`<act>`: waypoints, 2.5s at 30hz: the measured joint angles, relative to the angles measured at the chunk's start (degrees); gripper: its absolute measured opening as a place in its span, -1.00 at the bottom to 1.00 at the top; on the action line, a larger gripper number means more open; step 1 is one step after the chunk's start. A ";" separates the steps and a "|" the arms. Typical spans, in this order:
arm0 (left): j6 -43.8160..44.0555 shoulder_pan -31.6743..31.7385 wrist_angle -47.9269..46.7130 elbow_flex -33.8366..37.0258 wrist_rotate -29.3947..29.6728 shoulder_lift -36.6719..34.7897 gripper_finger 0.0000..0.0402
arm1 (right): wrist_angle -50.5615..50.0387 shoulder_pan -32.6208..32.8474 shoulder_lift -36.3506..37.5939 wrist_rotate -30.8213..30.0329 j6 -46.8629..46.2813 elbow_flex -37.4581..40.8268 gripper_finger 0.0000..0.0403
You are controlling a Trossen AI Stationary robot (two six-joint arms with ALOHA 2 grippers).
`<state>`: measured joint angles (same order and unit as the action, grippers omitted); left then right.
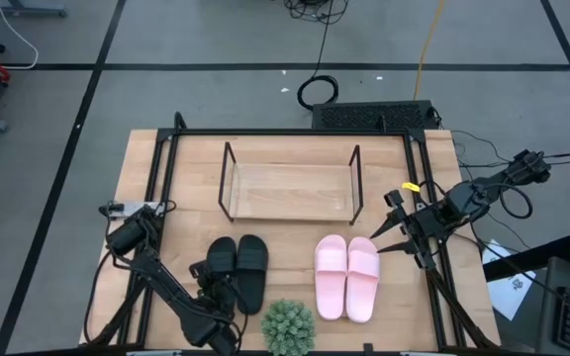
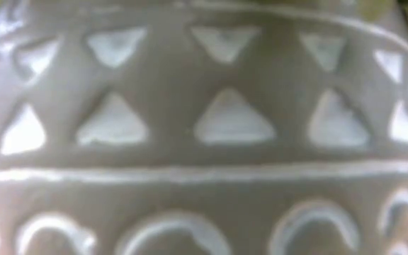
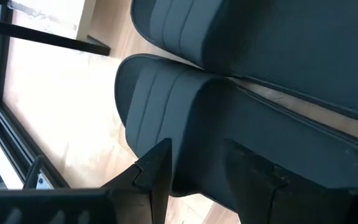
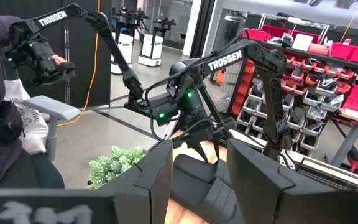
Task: Pick and place slides into the shelf
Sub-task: Put the left black slide on the shelf
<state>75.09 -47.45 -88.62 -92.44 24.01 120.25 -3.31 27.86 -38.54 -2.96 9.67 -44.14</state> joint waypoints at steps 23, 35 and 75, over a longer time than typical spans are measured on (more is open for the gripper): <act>-2.01 1.61 -0.11 -0.02 0.12 -0.02 -0.28 | 1.24 0.00 -0.13 -7.54 -0.02 0.00 -0.29; -2.97 4.84 0.15 -0.02 -0.58 0.40 -0.28 | 9.00 0.00 -0.15 -7.46 -1.21 0.00 -0.29; -3.23 0.82 -1.46 -0.02 -1.91 7.21 -0.28 | 9.11 0.00 -1.49 -7.48 -2.99 0.00 -0.29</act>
<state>71.85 -46.64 -90.08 -92.47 22.10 127.46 5.80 27.86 -40.03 -10.44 6.68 -44.14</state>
